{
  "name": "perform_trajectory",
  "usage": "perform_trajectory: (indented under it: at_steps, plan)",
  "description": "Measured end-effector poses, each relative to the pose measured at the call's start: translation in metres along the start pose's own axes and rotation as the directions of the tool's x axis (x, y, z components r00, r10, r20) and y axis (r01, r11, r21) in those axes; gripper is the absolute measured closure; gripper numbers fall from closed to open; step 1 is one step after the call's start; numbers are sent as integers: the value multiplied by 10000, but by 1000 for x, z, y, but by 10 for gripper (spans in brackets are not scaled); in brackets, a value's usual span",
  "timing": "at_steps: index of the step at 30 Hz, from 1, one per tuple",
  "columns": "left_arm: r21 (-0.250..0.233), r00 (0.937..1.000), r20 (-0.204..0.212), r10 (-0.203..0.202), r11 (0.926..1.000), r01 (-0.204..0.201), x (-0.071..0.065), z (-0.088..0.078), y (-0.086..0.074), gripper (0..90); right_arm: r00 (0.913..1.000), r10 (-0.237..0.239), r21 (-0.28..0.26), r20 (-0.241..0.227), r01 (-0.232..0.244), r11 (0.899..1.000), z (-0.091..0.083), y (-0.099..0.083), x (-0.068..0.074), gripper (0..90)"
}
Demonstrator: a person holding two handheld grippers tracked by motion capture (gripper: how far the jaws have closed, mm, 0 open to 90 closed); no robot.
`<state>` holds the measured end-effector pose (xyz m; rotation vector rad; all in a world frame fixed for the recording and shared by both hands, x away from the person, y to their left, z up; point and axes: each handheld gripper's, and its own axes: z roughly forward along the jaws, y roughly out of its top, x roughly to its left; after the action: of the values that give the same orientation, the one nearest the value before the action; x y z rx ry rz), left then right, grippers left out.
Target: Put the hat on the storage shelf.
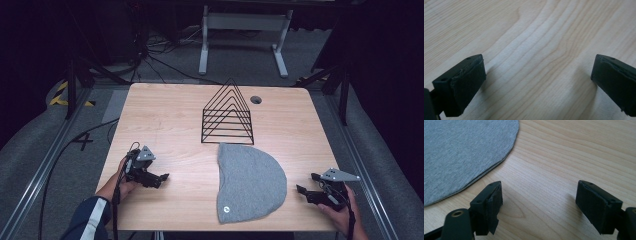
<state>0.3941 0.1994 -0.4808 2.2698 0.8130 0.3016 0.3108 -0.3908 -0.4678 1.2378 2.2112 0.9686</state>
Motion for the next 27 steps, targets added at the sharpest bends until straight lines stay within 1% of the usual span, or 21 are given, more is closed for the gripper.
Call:
perform_trajectory:
  at_steps: [1,2,4,6,8,10,12,14,15,16,17,18,19,20,21,22,23,24,25,26,27]
  plan:
    - [0,10000,0,0,10000,0,0,0,0,0,10000,0,0,0,0,10000,0,0,0,219]
    - [-14,9996,161,217,9998,-216,0,1,0,0,10000,5,11,31,-5,10000,0,0,0,217]
    - [9,9985,346,416,9991,-417,-3,1,2,0,10000,1,16,59,-2,10000,0,0,0,214]
    - [-32,9952,625,757,9971,-757,-1,3,3,0,10000,64,-2,73,-64,10000,0,0,1,213]
    - [-82,9918,838,966,9953,-963,1,4,3,0,10000,60,3,73,-60,10000,0,1,1,208]
    - [-22,9909,876,1026,9947,-1028,1,4,4,1,10000,14,24,47,-14,10000,0,1,1,197]
    - [294,9905,868,1063,9936,-1092,1,2,10,7,9998,-194,187,-101,196,9996,1,2,1,153]
    - [125,9881,1073,1105,9936,-1125,1,1,12,173,9996,-241,518,-163,249,9983,3,7,1,153]
    - [288,9863,1181,1155,9924,-1197,-1,1,15,198,9998,-173,609,-128,180,9980,4,9,1,211]
    - [264,9838,1381,1141,9926,-1188,-2,1,17,201,9998,-162,574,-132,170,9982,3,12,2,353]
    - [224,9811,1549,1162,9924,-1211,-3,1,19,257,9994,-298,537,-200,308,9981,3,15,4,412]
    - [165,9779,1663,1266,9912,-1311,-6,1,22,324,9988,-468,468,-157,475,9978,3,17,7,393]
    - [72,9764,1589,1461,9888,-1492,-8,2,26,329,9979,-620,411,-171,626,9972,3,20,12,449]
    - [58,9732,1619,1631,9861,-1662,-11,3,30,343,9966,-730,264,-382,741,9969,4,24,18,505]
    - [-14,9691,1643,1841,9825,-1864,-14,4,34,368,9942,-870,141,-629,881,9960,4,28,25,513]
    - [-160,9683,1648,1879,9821,-1878,-17,5,37,384,9911,-1031,17,-845,1036,9946,5,33,34,548]
    - [-185,9646,1683,2029,9791,-2027,-20,8,43,403,9873,-1186,-120,-1061,1180,9929,5,37,41,583]
    - [-214,9631,1726,2067,9783,-2062,-22,10,47,421,9800,-1453,-260,-1356,1431,9894,6,43,53,613]
    - [-242,9579,1824,2217,9750,-2210,-25,14,53,424,9751,-1606,-370,-1531,1567,9869,7,47,60,646]
    - [-351,9550,1886,2289,9734,-2264,-28,17,60,439,9685,-1724,-461,-1797,1667,9849,10,51,70,664]
    - [-404,9506,1888,2463,9692,-2431,-33,22,68,454,9605,-1913,-545,-2021,1839,9814,13,55,81,682]
